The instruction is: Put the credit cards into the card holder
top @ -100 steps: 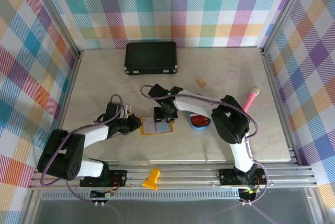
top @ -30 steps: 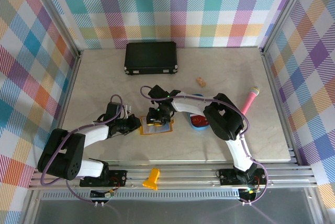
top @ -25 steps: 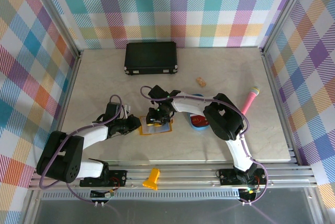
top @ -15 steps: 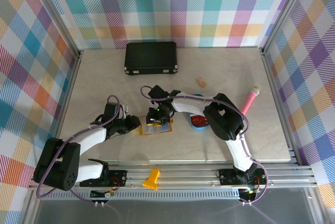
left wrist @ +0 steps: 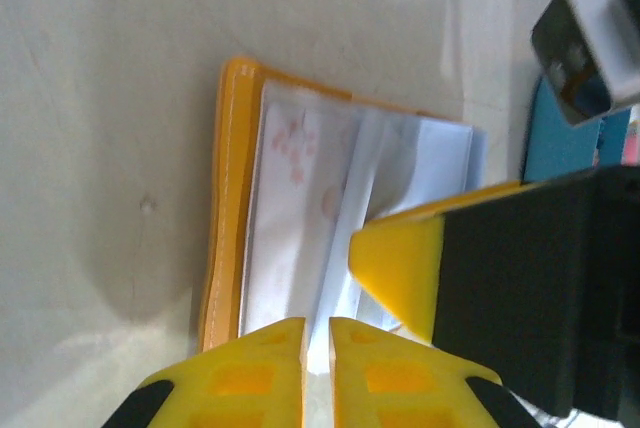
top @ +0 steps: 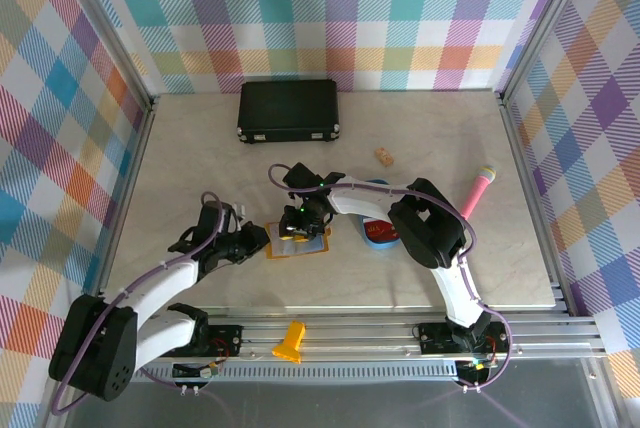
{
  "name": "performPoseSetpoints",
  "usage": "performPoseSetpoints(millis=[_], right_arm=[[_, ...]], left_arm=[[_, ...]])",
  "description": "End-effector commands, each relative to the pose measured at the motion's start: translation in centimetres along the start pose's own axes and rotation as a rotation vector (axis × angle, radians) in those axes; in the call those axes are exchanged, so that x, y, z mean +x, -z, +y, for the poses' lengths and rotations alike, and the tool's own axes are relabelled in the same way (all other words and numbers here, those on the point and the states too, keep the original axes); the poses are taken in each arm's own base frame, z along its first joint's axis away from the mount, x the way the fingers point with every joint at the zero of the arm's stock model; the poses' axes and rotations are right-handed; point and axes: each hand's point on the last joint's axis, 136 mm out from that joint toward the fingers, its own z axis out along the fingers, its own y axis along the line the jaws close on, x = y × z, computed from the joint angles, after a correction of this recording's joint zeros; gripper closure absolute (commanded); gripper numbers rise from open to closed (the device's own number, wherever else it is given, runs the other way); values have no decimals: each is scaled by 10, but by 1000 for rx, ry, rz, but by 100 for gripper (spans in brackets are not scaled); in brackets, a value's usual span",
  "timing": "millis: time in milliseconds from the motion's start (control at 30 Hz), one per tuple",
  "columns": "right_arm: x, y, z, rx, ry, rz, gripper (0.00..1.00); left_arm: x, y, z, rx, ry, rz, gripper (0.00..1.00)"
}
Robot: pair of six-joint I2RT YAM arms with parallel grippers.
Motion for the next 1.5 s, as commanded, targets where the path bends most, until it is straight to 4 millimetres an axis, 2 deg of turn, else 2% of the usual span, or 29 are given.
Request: performPoseSetpoints(millis=[0, 233, 567, 733, 1033, 1167, 1300, 1467], right_arm=[[2, -3, 8, -13, -10, 18, 67], [3, -4, 12, -18, -2, 17, 67], [4, -5, 10, -12, -4, 20, 67], [4, -5, 10, -15, -3, 21, 67], [2, -5, 12, -21, -3, 20, 67], [1, -4, 12, -20, -1, 15, 67], [-2, 5, 15, -24, 21, -8, 66], [-10, 28, 12, -26, 35, -57, 64]], left_arm=[[13, -2, 2, 9, 33, 20, 87], [27, -9, -3, 47, -3, 53, 88], [32, -28, -23, 108, -75, 70, 89], [29, -32, -9, 54, -89, 36, 91], [34, -38, -4, 53, -85, 53, 91], [37, -41, 7, -1, -88, 71, 91], [38, -40, 16, -28, -89, 66, 92], [41, -42, 25, -62, -104, 78, 92]])
